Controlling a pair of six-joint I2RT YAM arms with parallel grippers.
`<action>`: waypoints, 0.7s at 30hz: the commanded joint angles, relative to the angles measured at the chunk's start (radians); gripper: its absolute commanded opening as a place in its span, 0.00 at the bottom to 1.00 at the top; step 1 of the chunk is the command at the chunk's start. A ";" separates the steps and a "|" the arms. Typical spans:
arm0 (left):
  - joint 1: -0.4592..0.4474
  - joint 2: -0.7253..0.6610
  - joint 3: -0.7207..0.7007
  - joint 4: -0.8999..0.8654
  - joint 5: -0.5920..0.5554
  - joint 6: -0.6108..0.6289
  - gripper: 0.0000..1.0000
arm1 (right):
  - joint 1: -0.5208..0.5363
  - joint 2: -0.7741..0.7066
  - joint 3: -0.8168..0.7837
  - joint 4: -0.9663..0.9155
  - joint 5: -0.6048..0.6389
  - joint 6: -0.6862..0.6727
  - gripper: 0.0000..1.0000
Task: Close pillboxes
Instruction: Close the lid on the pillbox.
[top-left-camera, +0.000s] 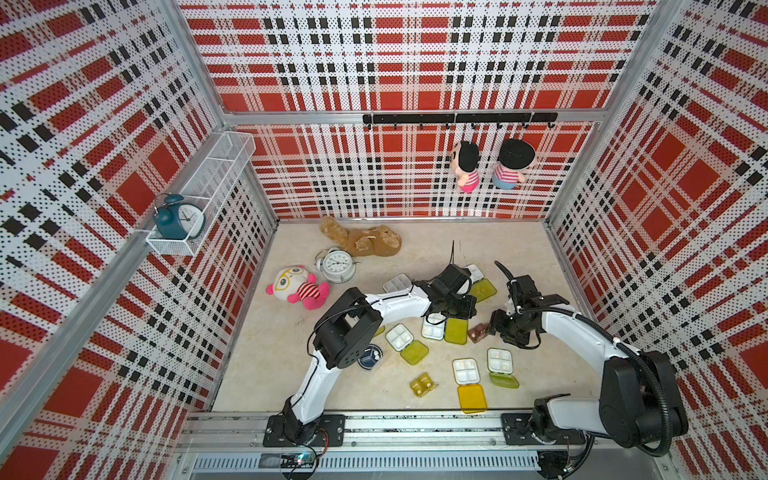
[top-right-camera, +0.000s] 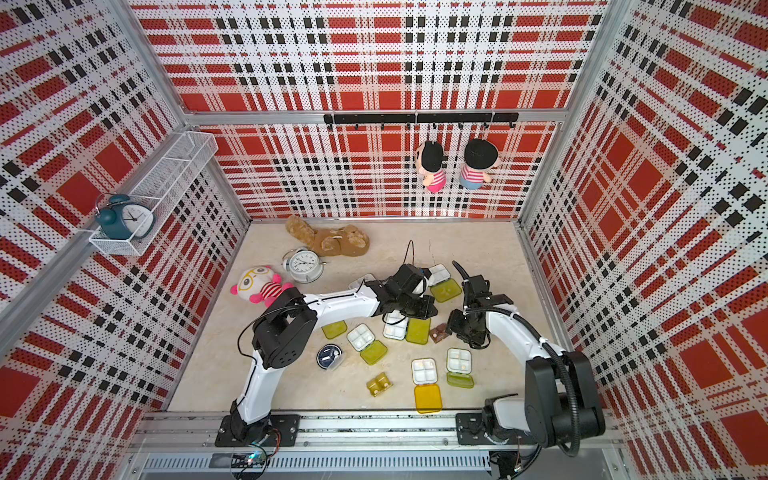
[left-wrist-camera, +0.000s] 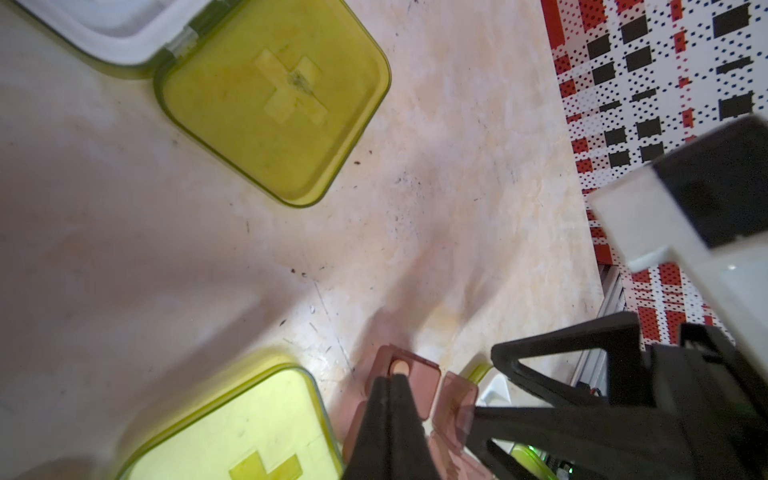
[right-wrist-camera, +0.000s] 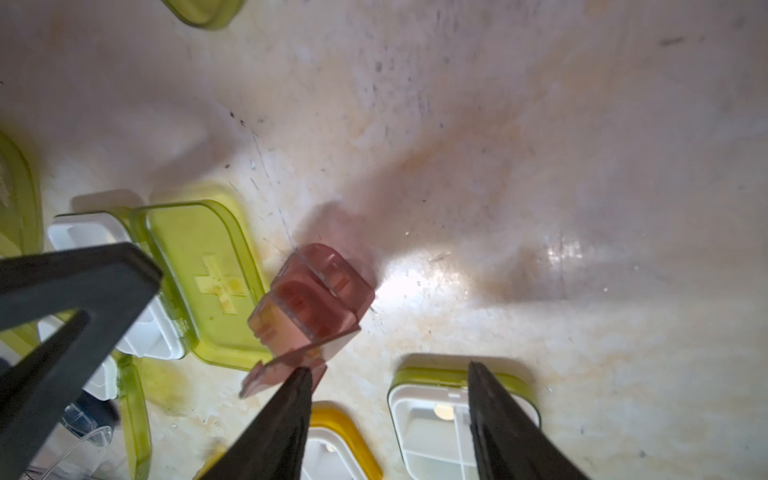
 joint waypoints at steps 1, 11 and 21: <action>0.005 -0.002 -0.017 0.001 -0.016 0.015 0.00 | -0.004 0.007 0.037 -0.015 0.031 -0.018 0.63; 0.005 0.004 -0.022 0.006 -0.010 0.012 0.00 | -0.005 0.046 0.026 0.017 0.033 -0.030 0.63; 0.011 -0.015 -0.044 0.007 -0.016 0.015 0.00 | -0.005 0.109 0.022 0.063 0.019 -0.028 0.63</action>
